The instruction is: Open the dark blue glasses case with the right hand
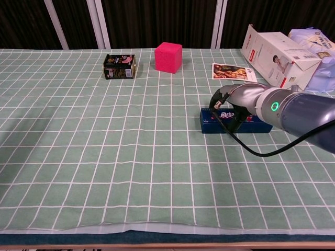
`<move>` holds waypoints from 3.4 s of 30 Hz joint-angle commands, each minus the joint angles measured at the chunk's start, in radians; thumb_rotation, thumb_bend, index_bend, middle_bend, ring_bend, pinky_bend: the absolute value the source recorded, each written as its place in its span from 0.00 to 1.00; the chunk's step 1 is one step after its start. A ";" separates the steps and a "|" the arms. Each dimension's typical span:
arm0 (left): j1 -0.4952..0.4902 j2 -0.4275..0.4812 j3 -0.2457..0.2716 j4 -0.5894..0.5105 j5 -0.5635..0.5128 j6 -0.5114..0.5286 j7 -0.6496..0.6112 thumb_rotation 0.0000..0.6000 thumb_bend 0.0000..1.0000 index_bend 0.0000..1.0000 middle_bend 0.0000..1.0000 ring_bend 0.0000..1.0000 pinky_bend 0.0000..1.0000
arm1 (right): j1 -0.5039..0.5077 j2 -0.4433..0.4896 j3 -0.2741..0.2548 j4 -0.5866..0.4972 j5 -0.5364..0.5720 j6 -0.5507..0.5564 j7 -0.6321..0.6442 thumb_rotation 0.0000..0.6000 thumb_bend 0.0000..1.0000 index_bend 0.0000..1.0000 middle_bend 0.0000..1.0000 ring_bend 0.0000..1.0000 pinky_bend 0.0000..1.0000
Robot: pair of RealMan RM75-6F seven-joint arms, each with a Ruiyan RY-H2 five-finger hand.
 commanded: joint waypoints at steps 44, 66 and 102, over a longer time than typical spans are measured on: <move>0.000 0.004 0.000 -0.003 0.000 0.000 -0.013 1.00 0.00 0.00 0.00 0.00 0.00 | 0.013 0.007 0.021 -0.021 0.058 0.004 -0.018 1.00 1.00 0.26 0.00 0.00 0.23; 0.001 0.008 -0.002 -0.006 -0.001 0.001 -0.023 1.00 0.00 0.00 0.00 0.00 0.00 | 0.105 -0.031 0.078 0.179 0.105 -0.064 -0.061 1.00 1.00 0.22 0.00 0.00 0.23; 0.005 0.005 0.003 -0.002 0.031 0.022 -0.029 1.00 0.00 0.00 0.00 0.00 0.00 | -0.066 0.217 -0.059 -0.309 0.000 0.083 0.020 1.00 0.60 0.15 0.94 1.00 1.00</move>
